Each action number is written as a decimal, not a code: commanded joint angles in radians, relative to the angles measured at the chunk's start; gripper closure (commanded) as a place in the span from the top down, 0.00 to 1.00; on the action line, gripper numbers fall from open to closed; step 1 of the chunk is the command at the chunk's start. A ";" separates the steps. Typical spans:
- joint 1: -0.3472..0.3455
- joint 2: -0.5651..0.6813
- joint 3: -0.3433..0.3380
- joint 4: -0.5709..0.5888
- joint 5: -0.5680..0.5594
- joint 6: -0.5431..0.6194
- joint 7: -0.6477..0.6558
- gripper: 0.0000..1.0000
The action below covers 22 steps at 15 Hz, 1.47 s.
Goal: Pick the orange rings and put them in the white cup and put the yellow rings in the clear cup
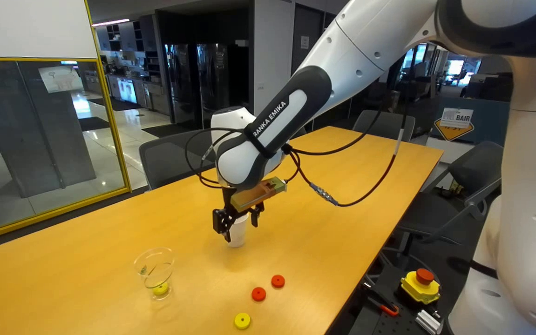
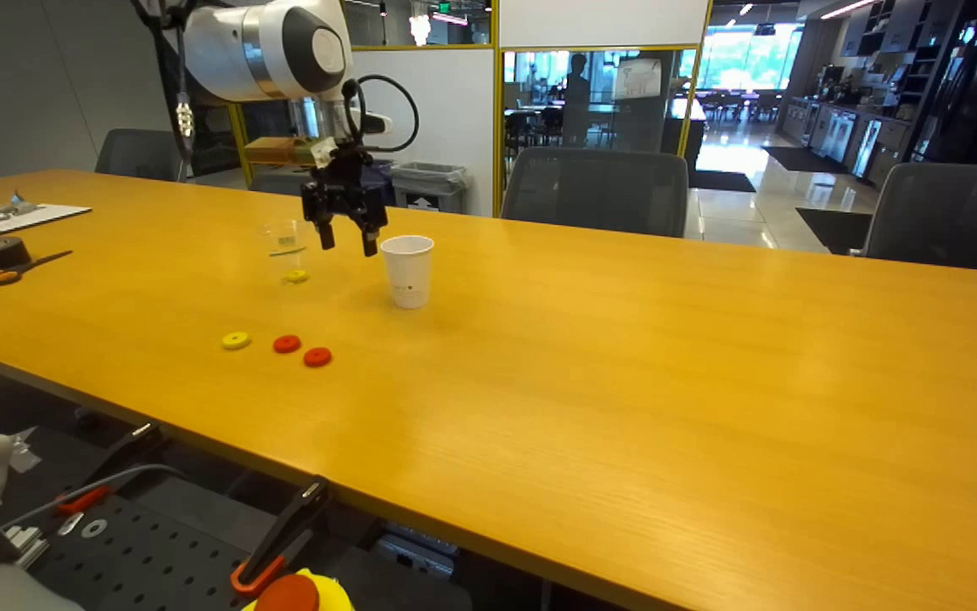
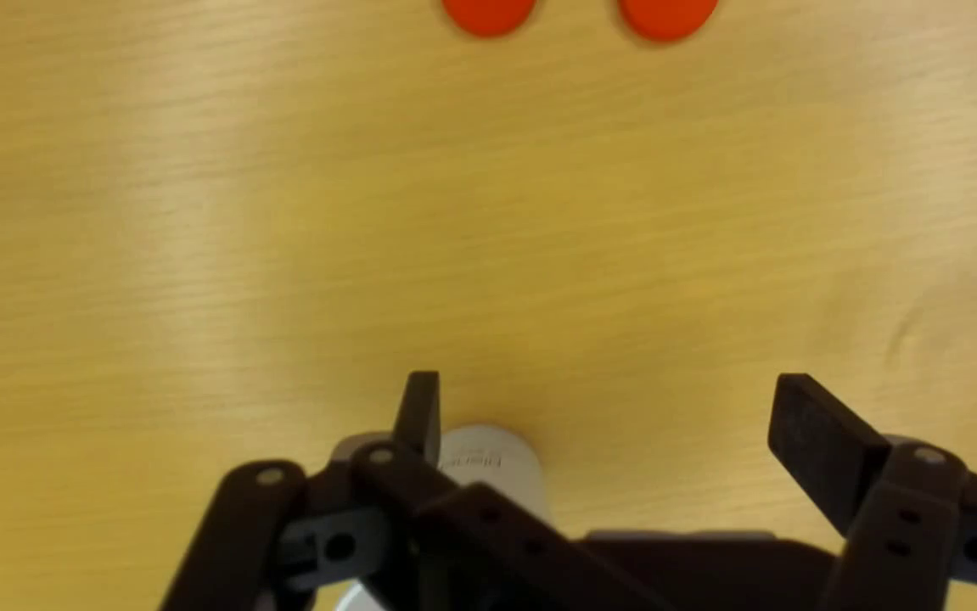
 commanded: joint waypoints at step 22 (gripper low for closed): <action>0.092 -0.023 0.066 -0.366 0.039 0.360 0.040 1.00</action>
